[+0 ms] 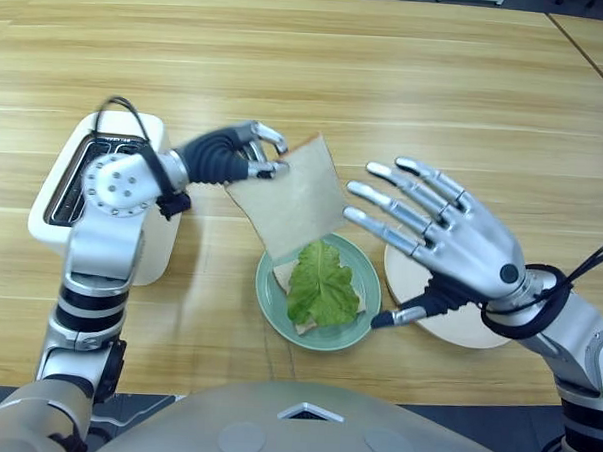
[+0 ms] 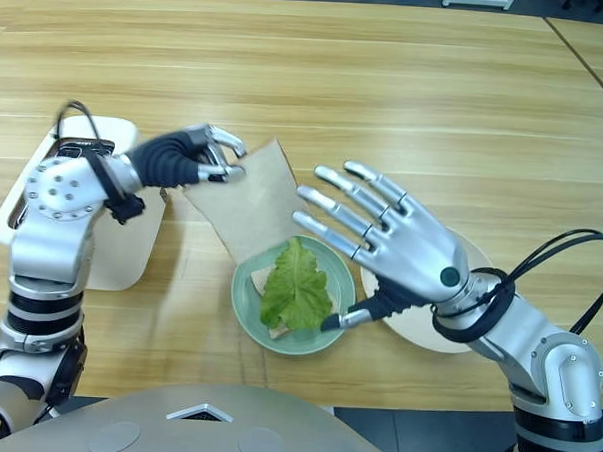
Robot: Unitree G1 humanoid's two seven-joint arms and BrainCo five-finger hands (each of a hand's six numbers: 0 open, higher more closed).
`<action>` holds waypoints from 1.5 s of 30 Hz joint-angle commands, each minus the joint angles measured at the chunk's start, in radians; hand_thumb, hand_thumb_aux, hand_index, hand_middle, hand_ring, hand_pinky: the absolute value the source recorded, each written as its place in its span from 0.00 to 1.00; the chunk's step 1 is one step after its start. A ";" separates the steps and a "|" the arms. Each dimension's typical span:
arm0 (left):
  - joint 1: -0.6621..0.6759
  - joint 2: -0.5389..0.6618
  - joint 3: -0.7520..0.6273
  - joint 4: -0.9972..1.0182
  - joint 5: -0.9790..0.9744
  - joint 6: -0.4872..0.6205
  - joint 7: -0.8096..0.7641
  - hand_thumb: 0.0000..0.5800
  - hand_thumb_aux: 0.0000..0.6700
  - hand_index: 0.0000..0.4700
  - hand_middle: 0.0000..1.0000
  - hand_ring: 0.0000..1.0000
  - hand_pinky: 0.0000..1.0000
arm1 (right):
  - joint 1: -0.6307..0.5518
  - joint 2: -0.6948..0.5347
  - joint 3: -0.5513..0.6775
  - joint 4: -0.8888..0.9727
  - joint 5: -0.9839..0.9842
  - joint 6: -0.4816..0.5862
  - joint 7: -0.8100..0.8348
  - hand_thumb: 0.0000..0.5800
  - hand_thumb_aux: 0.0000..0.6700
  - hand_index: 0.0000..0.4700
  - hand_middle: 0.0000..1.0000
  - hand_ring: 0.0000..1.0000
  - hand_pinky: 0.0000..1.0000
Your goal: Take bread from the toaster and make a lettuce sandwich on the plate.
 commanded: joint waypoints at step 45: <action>0.009 0.160 -0.177 -0.107 0.745 -0.509 0.729 0.00 0.00 0.00 0.00 0.00 0.00 | -0.207 0.229 0.632 0.428 0.194 0.589 0.607 0.00 0.00 0.00 0.00 0.00 0.00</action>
